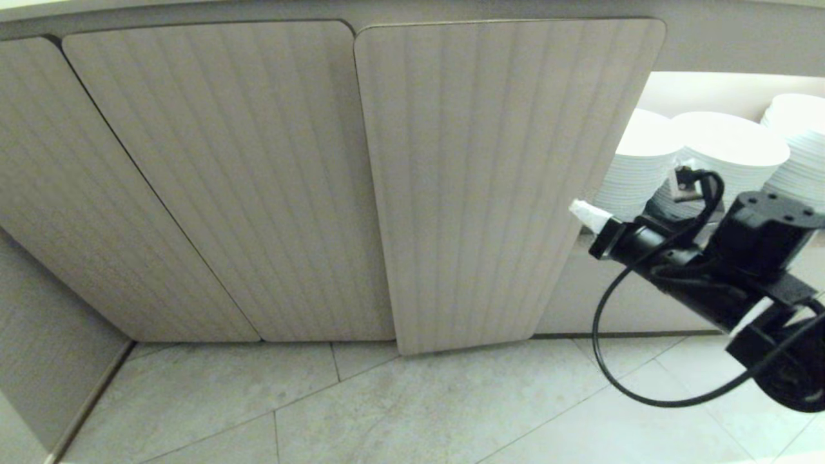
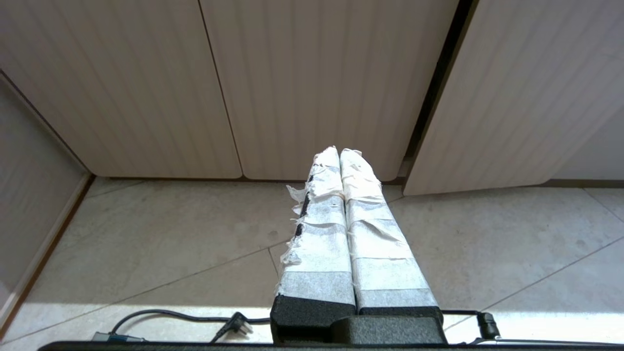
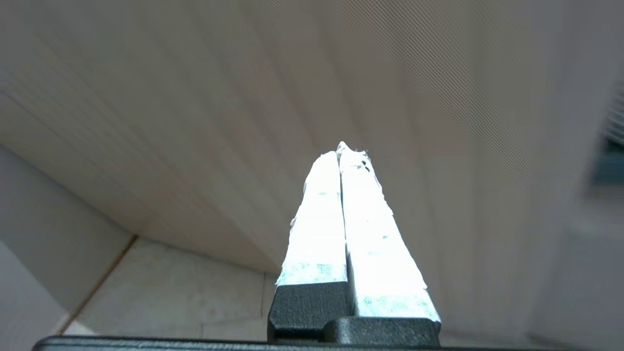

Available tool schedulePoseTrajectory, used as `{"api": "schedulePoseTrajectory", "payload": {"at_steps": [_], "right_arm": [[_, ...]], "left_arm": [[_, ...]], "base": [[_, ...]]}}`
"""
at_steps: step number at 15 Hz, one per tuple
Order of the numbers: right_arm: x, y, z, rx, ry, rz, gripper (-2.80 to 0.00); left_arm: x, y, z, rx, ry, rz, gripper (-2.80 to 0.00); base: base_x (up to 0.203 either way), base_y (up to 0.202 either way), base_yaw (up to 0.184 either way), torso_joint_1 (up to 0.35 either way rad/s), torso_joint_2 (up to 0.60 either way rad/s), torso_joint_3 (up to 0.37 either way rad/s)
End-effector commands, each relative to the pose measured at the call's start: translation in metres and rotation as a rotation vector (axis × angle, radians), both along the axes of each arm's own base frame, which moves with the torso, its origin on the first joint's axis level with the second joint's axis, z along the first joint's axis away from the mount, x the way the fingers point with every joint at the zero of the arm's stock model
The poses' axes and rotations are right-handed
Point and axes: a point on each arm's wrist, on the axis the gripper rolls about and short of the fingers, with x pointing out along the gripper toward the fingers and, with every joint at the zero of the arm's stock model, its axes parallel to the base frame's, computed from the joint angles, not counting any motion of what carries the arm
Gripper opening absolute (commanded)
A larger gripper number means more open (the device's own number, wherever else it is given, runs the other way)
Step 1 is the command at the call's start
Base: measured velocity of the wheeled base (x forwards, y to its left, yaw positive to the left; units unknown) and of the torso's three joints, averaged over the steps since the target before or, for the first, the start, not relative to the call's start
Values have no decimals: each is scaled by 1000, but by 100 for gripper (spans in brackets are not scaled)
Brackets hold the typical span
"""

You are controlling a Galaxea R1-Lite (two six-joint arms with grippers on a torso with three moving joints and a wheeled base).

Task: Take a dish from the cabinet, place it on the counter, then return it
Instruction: Close the cabinet door

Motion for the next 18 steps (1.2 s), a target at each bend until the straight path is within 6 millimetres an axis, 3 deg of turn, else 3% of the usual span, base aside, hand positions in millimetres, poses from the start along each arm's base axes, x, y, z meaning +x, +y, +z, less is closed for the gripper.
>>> {"api": "schedulePoseTrajectory", "payload": {"at_steps": [1, 9, 18], "right_arm": [[-33, -17, 11, -7, -29, -27, -280], [-84, -73, 3, -187, 4, -251, -280], [-178, -82, -33, -248, 161, -277, -280]], "left_arm": [[0, 0, 0, -1, -1, 2, -280], [0, 0, 0, -1, 1, 1, -280], [0, 0, 0, -1, -1, 2, -280]], "base": [[0, 0, 0, 0, 0, 0], [0, 0, 0, 0, 0, 0], [0, 0, 0, 0, 0, 0]]}}
